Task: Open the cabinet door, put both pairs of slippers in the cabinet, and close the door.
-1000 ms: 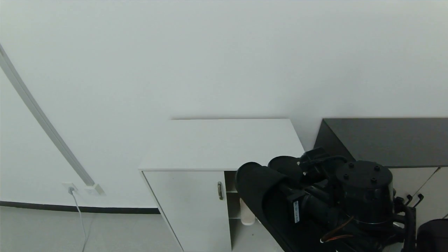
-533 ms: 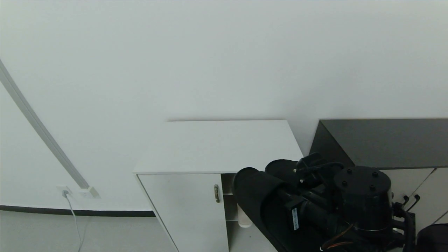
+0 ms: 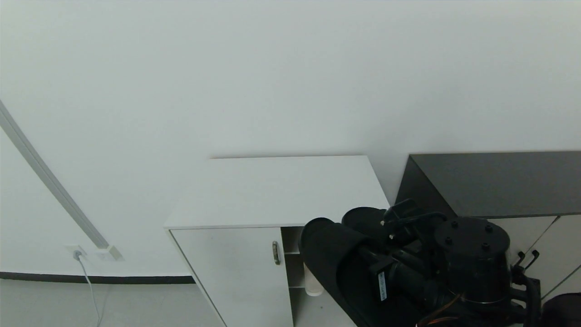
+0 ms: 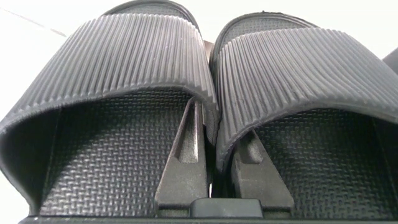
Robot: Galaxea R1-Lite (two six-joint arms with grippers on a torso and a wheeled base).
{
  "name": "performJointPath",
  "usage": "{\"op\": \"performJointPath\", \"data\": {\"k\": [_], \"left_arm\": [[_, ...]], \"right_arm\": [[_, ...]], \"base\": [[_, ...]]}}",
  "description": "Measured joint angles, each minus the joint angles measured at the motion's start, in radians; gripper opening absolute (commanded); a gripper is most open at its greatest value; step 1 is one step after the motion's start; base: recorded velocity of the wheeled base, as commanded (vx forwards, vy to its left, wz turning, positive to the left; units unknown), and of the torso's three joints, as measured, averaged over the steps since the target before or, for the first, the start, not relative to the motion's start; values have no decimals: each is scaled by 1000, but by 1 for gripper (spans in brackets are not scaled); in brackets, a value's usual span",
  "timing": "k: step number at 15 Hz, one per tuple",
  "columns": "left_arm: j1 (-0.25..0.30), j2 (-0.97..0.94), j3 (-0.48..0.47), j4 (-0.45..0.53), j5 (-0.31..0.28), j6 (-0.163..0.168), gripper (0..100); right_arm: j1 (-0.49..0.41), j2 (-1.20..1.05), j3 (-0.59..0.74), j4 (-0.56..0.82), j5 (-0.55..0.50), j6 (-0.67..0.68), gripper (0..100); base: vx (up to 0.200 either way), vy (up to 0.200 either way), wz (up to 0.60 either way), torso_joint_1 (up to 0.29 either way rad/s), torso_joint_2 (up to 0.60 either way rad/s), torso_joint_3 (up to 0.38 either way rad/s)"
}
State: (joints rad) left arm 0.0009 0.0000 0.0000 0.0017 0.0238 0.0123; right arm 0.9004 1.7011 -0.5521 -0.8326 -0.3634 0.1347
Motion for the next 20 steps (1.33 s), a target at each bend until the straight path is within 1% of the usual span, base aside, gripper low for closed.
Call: {"op": "performJointPath", "data": {"k": [5, 20], "left_arm": [[0, 0, 0, 0, 1, -1, 0], [0, 0, 0, 0, 1, -1, 0]], "right_arm": [[11, -1, 6, -1, 0, 0, 0], [35, -2, 27, -7, 0, -3, 0]], "base": [[0, 0, 0, 0, 0, 0], [0, 0, 0, -154, 355, 194]]}}
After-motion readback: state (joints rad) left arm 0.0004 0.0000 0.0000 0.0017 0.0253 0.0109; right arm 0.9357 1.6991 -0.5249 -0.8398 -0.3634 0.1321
